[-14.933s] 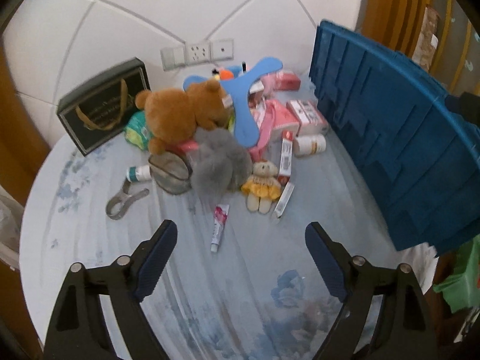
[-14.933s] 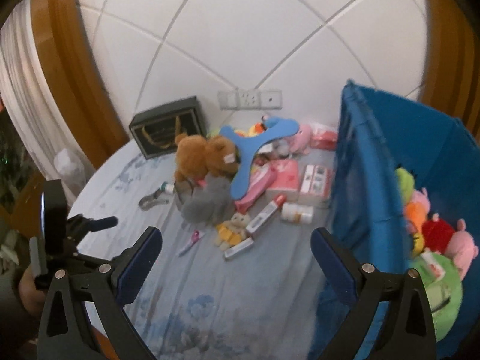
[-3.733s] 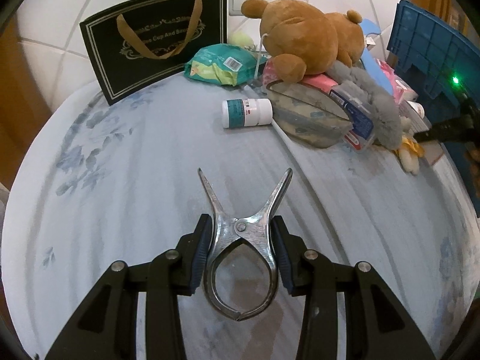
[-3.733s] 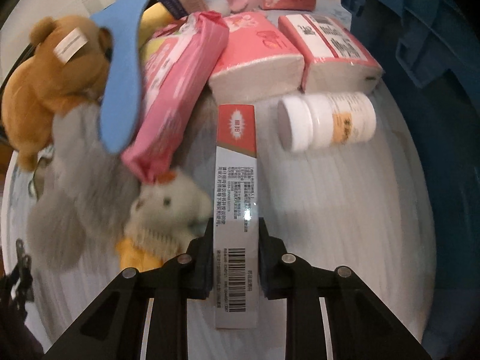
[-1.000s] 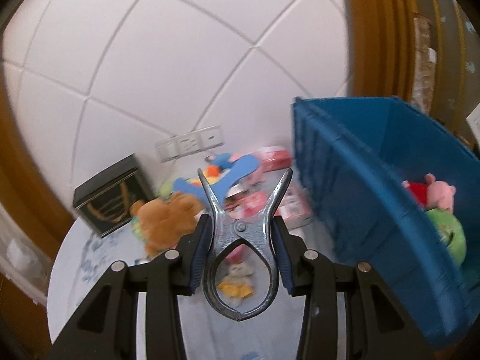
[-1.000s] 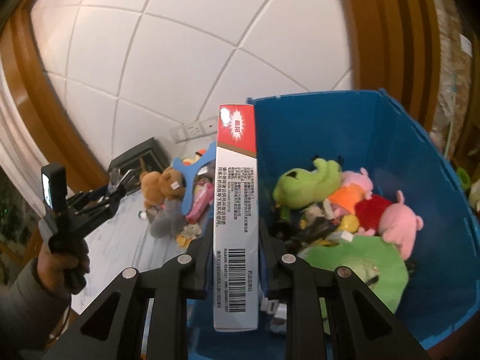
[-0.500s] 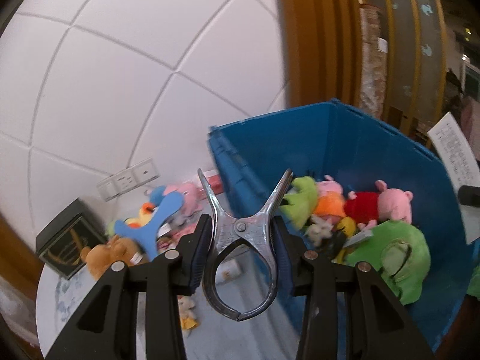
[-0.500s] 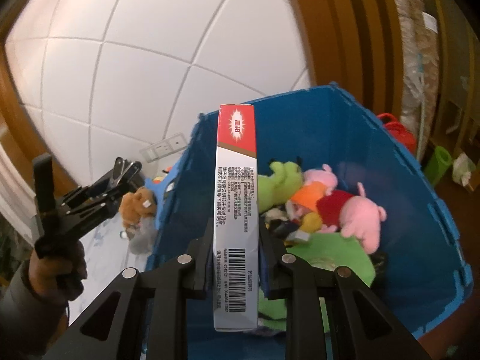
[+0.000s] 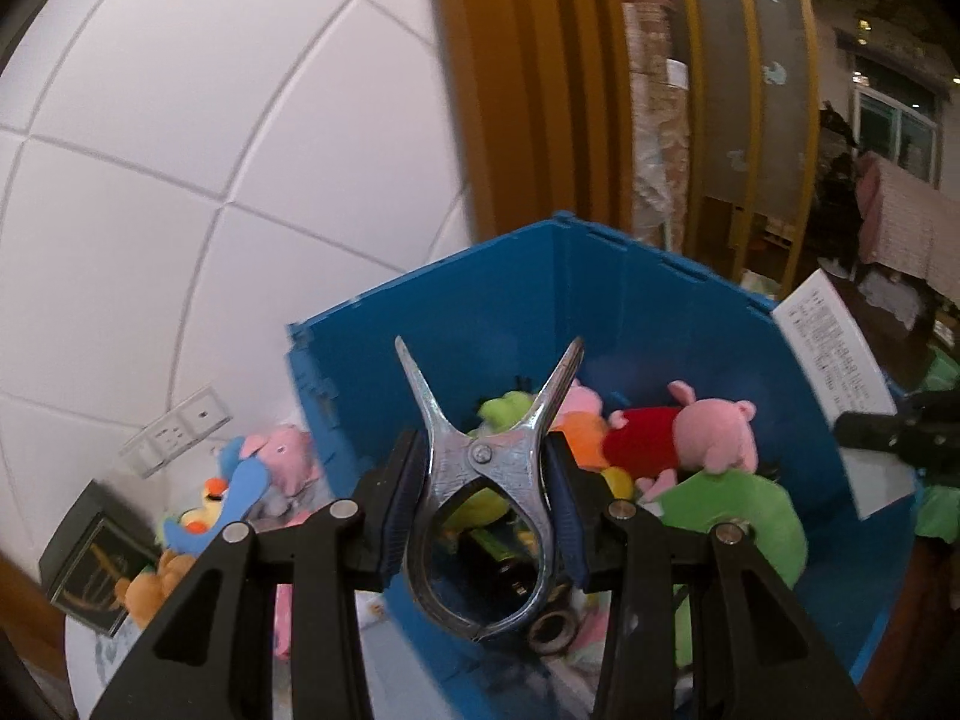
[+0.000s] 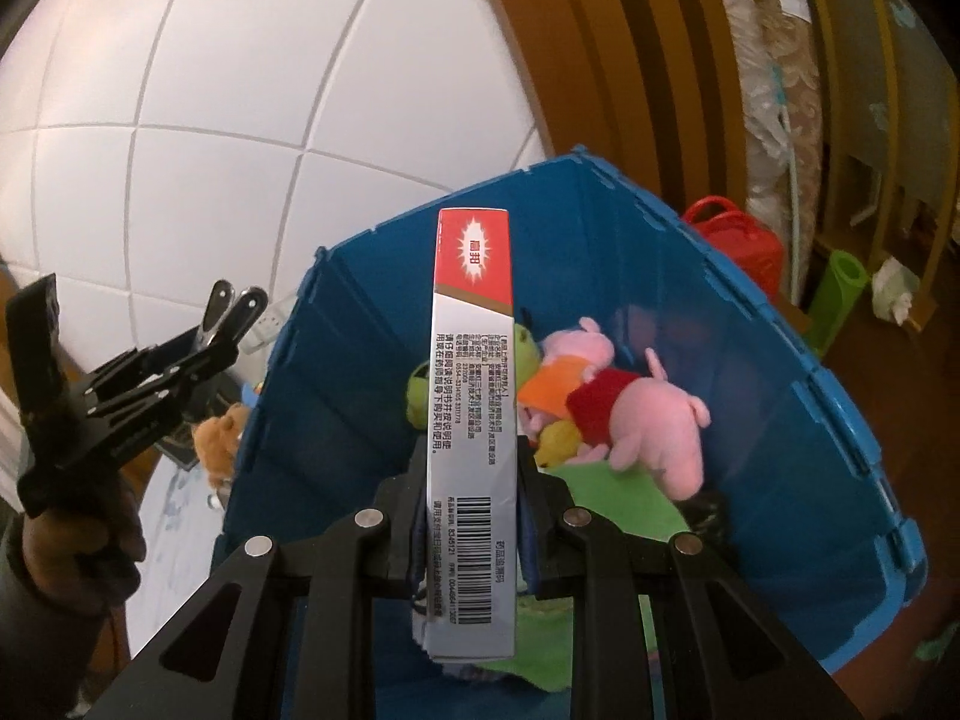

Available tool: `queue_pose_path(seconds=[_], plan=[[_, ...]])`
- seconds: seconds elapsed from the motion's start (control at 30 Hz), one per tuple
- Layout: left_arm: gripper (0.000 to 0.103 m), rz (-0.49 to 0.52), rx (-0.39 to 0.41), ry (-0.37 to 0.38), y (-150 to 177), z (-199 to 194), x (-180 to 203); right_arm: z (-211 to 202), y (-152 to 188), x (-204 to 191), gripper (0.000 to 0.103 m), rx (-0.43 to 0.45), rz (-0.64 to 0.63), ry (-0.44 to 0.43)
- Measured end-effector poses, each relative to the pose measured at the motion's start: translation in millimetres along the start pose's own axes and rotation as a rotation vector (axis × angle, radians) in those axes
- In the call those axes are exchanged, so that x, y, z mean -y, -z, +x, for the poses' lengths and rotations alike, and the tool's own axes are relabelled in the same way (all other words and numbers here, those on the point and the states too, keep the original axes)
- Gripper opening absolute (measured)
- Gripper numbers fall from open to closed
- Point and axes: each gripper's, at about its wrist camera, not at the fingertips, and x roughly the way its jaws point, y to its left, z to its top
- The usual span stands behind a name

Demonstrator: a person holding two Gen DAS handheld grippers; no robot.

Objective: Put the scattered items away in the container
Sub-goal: 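Open both grippers to drop the clip and box into the crate, then move both grippers back over the table toward the remaining items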

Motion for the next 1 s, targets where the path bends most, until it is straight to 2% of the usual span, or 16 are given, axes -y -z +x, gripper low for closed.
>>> queue_pose_path(seconds=[0.1,0.13,0.17,0.2,0.4,0.6,0.77,1.0], plan=[[0.043,0.007,0.001,0.065,-11,5,10,0,-4,2,0.024,0.017,-0.002,0.008],[0.06,0.012,-0.001,0.065,-14,7,13,-1,-5,3,0.033,0.031,-0.001,0.018],[0.073,0.014,-0.001,0.062,-15,8,13,-1,-6,4,0.074,0.042,0.005,0.022],[0.091,0.014,-0.002,0.052,-14,9,13,-1,-7,5,0.097,0.052,0.015,0.016],[0.094,-0.033,-0.015,-0.016,4,5,-13,-4,-6,-3,0.099,0.053,0.005,-0.002],[0.094,-0.119,-0.05,-0.076,47,-10,-60,0,-1,-29,0.1,0.036,-0.031,-0.038],[0.094,-0.185,-0.095,-0.125,92,-27,-95,11,8,-66,0.1,0.008,-0.088,-0.095],[0.094,-0.259,-0.14,-0.212,160,-62,-146,28,24,-139,0.1,-0.032,-0.194,-0.18]])
